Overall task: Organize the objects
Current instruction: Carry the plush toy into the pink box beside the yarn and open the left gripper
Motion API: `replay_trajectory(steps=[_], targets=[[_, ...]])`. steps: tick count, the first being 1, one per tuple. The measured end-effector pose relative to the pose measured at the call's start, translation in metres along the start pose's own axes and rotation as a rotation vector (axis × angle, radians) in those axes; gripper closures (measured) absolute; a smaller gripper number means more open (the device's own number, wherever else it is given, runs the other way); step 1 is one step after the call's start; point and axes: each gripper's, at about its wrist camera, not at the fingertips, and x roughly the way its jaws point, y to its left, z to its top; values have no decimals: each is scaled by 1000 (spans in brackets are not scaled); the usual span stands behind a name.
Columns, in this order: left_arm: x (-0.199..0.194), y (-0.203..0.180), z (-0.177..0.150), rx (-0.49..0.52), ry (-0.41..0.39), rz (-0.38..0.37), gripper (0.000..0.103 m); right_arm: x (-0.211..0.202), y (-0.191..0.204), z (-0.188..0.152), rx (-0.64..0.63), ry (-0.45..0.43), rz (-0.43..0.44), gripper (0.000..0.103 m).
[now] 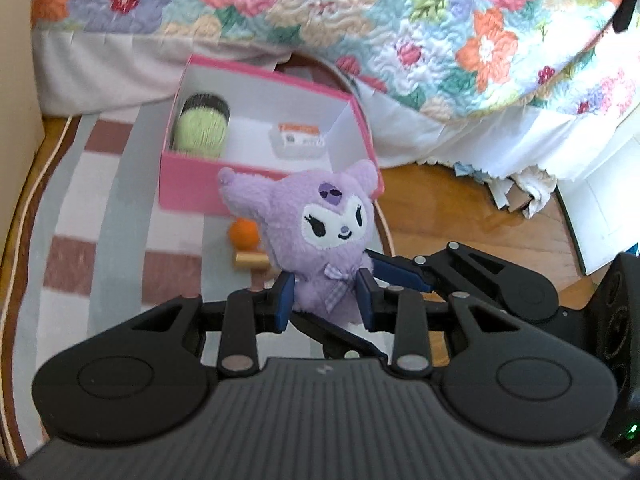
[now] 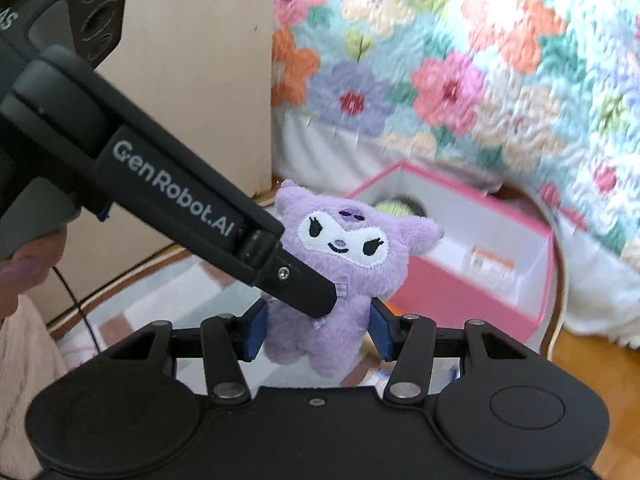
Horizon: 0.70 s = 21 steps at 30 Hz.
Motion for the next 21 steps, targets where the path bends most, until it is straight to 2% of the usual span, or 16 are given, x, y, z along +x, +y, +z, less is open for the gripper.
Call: replay_trajectory(steps=[7, 14, 16, 19, 21], targets=[[24, 0, 59, -9, -12, -2, 71, 16, -36, 42, 2, -6, -26, 46], [77, 5, 113, -9, 6, 32, 71, 64, -93, 64, 122, 24, 20, 46], [92, 8, 124, -12, 12, 45, 71, 83, -114, 68, 191, 21, 76, 46], [122, 15, 141, -54, 25, 47, 71, 111, -144, 69, 281, 47, 118, 46], [139, 18, 150, -73, 23, 49, 71, 128, -156, 69, 287, 63, 112, 46]])
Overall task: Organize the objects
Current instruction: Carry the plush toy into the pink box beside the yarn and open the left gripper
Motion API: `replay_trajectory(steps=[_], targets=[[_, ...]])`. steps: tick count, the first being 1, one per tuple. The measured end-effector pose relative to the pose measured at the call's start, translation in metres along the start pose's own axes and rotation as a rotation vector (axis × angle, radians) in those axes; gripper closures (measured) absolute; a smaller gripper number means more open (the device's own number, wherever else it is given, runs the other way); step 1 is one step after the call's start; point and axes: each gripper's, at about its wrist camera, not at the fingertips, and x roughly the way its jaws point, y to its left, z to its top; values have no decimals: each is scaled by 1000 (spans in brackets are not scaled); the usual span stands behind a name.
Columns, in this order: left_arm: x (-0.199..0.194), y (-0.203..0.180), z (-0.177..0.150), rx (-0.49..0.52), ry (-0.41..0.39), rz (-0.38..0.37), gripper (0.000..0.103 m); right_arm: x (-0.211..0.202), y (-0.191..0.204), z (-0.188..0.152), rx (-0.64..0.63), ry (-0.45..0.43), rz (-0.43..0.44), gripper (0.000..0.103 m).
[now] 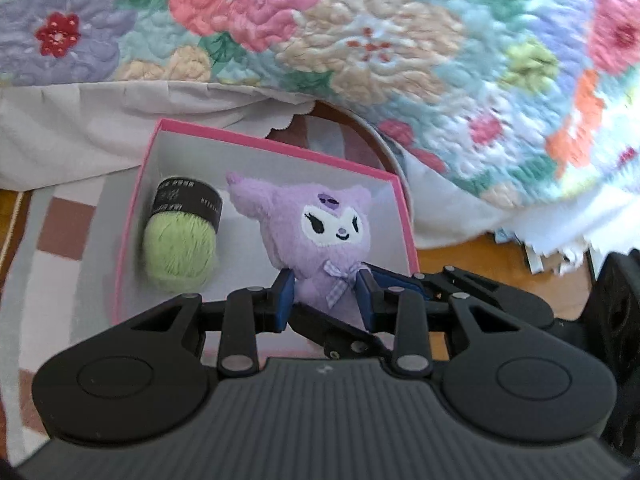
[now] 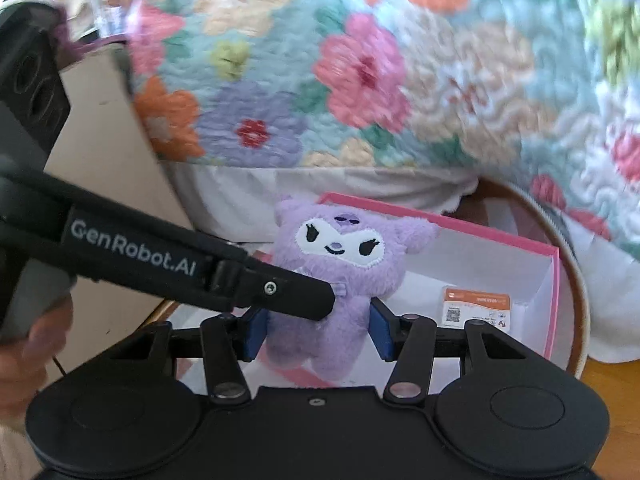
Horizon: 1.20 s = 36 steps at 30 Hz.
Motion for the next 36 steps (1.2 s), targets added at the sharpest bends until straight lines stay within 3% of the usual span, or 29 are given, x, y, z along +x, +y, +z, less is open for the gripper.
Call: replay_trajectory(steps=[4, 16, 25, 36], targets=[[29, 0, 11, 11, -19, 25, 71, 24, -22, 13, -18, 24, -19, 46], [110, 52, 5, -121, 120, 35, 71, 105, -65, -2, 46, 264, 38, 46], [127, 62, 15, -123, 143, 77, 71, 137, -75, 6, 125, 350, -4, 47], [128, 72, 21, -114, 110, 149, 70, 159, -74, 16, 146, 378, -25, 43]])
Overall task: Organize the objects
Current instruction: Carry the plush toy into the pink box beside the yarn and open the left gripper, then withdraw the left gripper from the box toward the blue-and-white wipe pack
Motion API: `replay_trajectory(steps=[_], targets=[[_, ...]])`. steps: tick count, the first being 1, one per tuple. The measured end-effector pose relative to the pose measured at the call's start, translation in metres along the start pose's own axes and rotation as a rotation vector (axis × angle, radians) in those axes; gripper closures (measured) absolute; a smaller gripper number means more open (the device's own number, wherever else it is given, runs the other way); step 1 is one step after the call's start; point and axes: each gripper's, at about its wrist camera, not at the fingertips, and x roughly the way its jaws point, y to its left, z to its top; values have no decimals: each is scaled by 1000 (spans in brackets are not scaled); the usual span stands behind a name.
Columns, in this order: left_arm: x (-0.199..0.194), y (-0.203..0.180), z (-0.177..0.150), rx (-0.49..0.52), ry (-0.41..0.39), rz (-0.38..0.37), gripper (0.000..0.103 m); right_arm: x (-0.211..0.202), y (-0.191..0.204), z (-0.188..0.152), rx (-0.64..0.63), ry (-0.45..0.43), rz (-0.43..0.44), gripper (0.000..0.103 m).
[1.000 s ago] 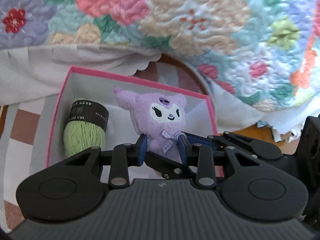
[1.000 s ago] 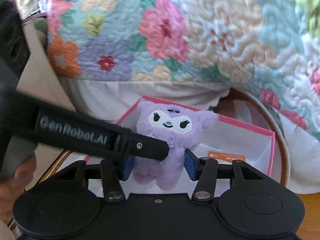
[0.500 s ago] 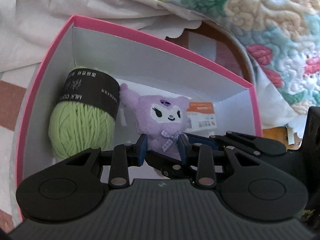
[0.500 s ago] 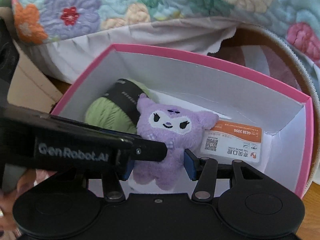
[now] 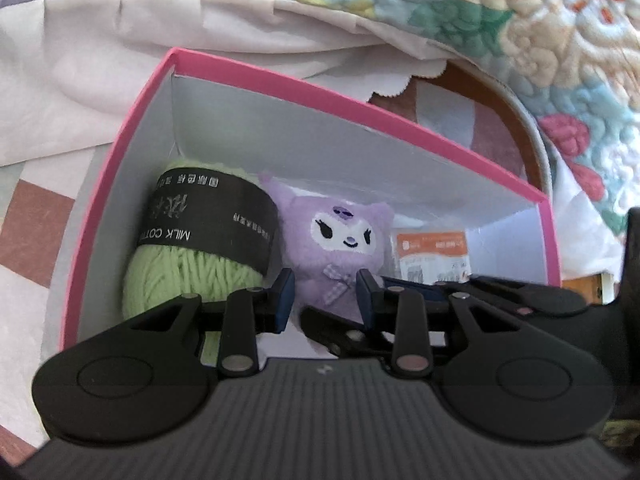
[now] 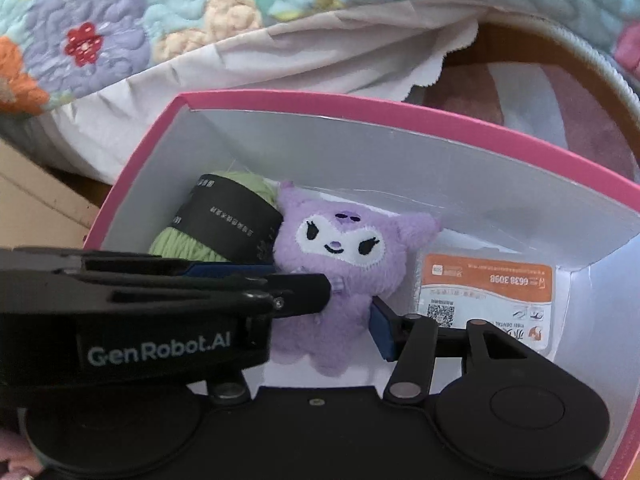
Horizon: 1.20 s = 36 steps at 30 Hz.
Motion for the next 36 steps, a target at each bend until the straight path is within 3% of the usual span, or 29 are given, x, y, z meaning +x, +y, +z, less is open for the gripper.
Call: replay_trajectory(steps=[6, 11, 17, 29, 36], targets=[[-30, -15, -13, 114, -34, 9, 49, -35, 5, -28, -88, -43, -19, 36], [-58, -28, -30, 169, 3, 5, 49, -79, 10, -57, -133, -156, -22, 36], [-101, -40, -46, 175, -19, -6, 48, -121, 18, -78, -103, -204, 10, 36], [-202, -64, -81, 263, -3, 39, 42, -220, 66, -106, -193, -222, -50, 35], [-245, -69, -114, 286, -9, -2, 41, -249, 86, -127, -198, -195, 11, 29]])
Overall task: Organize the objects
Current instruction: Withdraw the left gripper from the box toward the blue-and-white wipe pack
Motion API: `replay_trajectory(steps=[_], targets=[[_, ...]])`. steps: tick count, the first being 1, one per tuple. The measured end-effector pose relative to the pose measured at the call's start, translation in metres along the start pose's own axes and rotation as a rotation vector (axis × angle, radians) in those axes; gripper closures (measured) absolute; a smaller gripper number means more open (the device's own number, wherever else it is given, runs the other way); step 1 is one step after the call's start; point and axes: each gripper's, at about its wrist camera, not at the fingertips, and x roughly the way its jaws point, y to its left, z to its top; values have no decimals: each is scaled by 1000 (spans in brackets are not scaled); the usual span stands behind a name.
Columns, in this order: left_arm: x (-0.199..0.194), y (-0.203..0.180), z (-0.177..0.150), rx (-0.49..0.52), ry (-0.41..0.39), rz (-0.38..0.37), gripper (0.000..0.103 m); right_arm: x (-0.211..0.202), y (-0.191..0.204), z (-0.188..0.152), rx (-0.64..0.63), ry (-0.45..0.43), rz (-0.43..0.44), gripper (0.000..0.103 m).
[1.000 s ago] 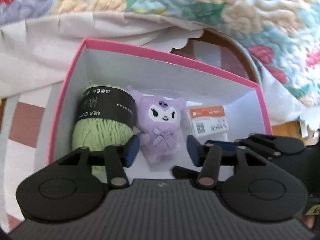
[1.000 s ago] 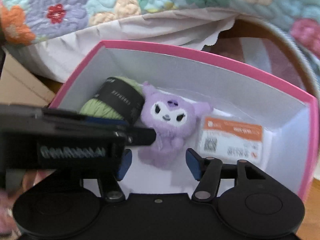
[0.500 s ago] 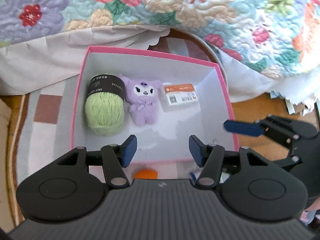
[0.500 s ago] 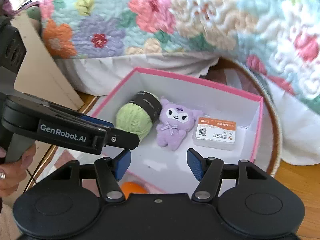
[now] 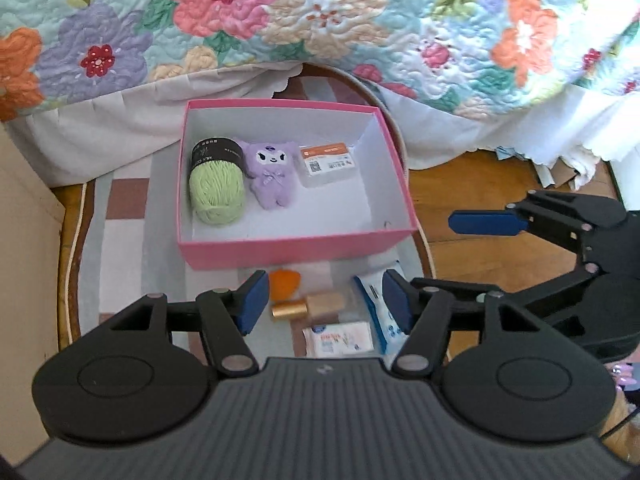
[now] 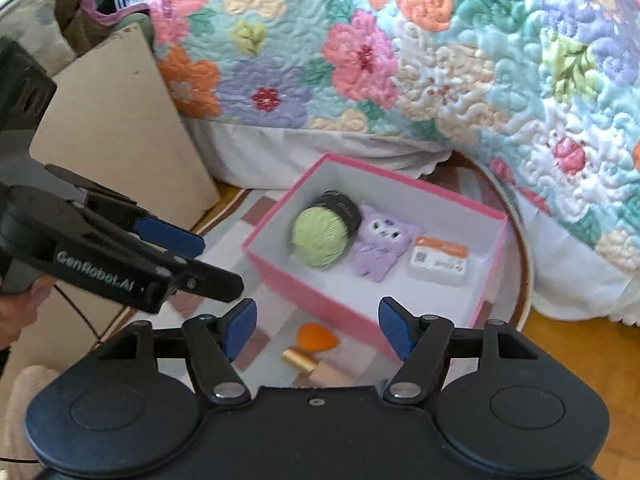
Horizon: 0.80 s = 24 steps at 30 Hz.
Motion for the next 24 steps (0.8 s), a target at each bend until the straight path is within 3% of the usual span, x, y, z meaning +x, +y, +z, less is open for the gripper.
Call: replay_trajectory(steps=[7, 14, 16, 20, 24], targets=[[-32, -13, -33, 35, -20, 3, 36, -34, 28, -23, -36, -27, 8, 21], [-53, -14, -66, 4, -18, -52, 30, -73, 63, -42, -95, -26, 20, 19], [-53, -13, -76, -3, -24, -57, 28, -76, 68, -52, -107, -26, 31, 17], [-38, -4, -96, -55, -26, -123, 14, -68, 67, -79, -80, -6, 47, 16], [-15, 6, -115, -112, -28, -123, 14, -53, 53, -108, -10, -2, 43, 16]])
